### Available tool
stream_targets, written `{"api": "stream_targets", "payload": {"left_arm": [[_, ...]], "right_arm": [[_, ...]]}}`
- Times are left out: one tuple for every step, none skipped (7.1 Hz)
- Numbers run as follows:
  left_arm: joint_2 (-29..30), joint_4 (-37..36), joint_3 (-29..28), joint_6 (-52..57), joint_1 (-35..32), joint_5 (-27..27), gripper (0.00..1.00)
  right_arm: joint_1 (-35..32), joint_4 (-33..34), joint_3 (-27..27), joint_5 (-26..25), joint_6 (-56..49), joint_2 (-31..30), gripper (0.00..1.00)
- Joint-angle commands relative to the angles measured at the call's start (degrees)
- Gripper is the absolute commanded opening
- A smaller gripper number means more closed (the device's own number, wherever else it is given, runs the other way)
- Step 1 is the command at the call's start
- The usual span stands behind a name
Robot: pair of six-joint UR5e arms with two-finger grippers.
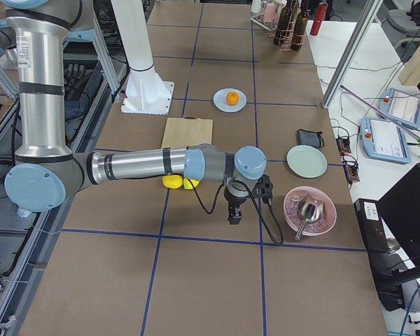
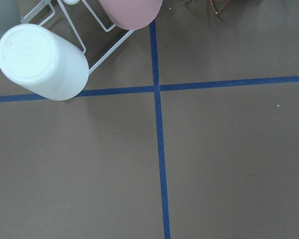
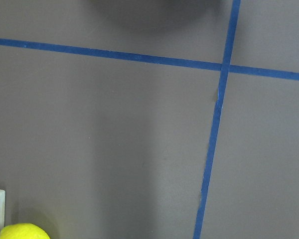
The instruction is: Pick orange to plate
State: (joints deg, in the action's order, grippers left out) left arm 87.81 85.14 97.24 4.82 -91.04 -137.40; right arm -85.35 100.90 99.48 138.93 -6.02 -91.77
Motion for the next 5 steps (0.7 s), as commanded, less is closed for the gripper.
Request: {"api": "stream_targets", "payload": {"left_arm": [[-0.4, -0.1, -0.1, -0.1, 0.2, 0.0, 1.00], [-0.4, -0.1, 0.0, -0.1, 0.2, 0.0, 1.00], [-0.4, 0.0, -0.1, -0.1, 0.2, 0.0, 1.00], [-0.5, 0.0, -0.1, -0.1, 0.3, 0.0, 1.00], [-0.5, 0.0, -0.1, -0.1, 0.4, -0.1, 1.00]], "right_arm": [[0.0, 0.0, -0.2, 0.1, 0.0, 0.0, 1.00], [0.0, 0.0, -0.3, 0.1, -0.1, 0.0, 1.00], [0.0, -0.1, 0.1, 0.1, -0.3, 0.0, 1.00], [0.0, -0.1, -0.2, 0.1, 0.0, 0.2, 1.00], [0.0, -0.1, -0.5, 0.0, -0.2, 0.4, 1.00]]}}
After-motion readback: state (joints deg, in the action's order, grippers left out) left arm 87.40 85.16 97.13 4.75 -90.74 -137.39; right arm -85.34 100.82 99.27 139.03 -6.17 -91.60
